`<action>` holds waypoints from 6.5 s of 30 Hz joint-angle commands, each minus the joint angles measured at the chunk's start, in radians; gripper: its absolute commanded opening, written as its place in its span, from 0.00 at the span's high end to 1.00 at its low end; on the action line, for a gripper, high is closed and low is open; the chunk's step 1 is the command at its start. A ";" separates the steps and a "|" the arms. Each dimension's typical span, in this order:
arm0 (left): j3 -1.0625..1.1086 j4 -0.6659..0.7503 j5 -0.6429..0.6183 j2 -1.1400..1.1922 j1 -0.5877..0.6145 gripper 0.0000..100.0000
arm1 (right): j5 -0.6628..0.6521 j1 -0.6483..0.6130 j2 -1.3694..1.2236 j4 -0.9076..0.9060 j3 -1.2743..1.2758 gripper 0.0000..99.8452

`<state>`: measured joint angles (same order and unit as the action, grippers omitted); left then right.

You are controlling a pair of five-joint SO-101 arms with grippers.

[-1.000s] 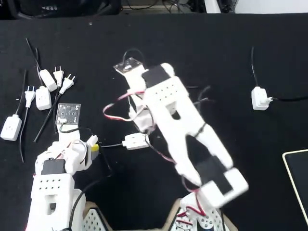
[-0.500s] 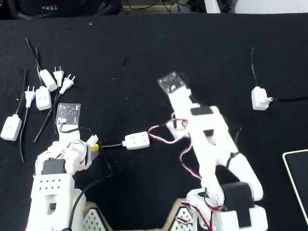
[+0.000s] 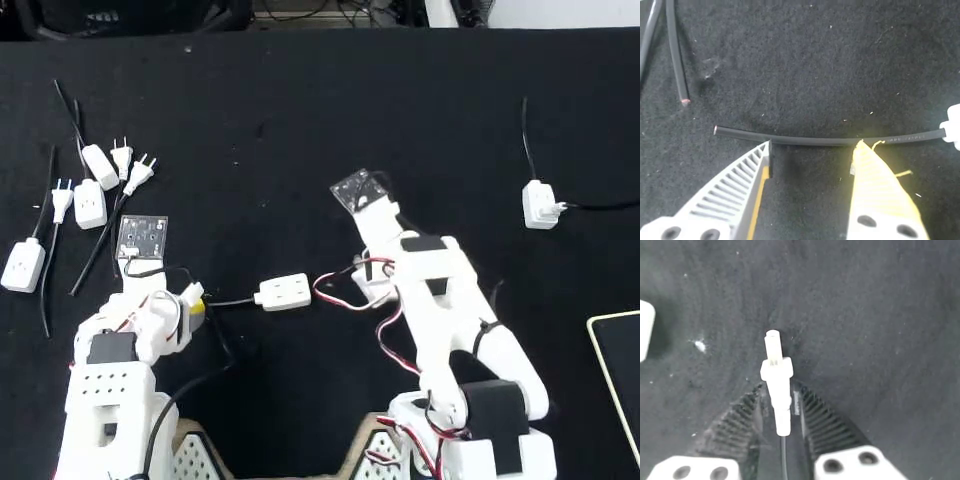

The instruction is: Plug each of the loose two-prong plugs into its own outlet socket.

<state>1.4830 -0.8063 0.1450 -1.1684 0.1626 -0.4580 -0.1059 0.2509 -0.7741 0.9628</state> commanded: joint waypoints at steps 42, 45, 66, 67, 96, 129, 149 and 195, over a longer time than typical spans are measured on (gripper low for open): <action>-0.008 0.011 -0.003 -0.015 0.008 0.73 | -0.038 -0.028 -0.056 0.201 -0.005 0.99; -0.008 0.011 -0.003 -0.015 0.008 0.73 | -0.037 -0.029 -0.019 0.132 -0.019 0.99; -0.348 -0.028 -0.193 -0.015 -0.005 0.73 | 0.222 -0.505 0.490 0.250 0.165 0.99; -0.346 -0.028 -0.227 -0.011 -0.007 0.73 | 0.247 -0.523 0.492 0.282 0.193 0.99; -0.203 0.068 -0.222 -0.015 -0.242 0.73 | 0.292 -0.721 0.492 0.396 0.260 0.99; -0.142 0.072 -0.209 -0.015 -0.213 0.73 | 0.299 -0.632 0.961 0.272 0.378 0.99; -0.191 0.072 -0.216 -0.017 -0.148 0.73 | 0.376 -0.609 0.952 0.209 0.383 0.99; 0.021 -0.020 0.018 -0.015 -0.180 0.73 | 0.163 -0.278 -0.140 -0.720 -0.601 0.99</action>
<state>1.5213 -0.8232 0.1573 -1.1684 -0.0123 -0.2877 -0.3943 0.1005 -1.3341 0.4780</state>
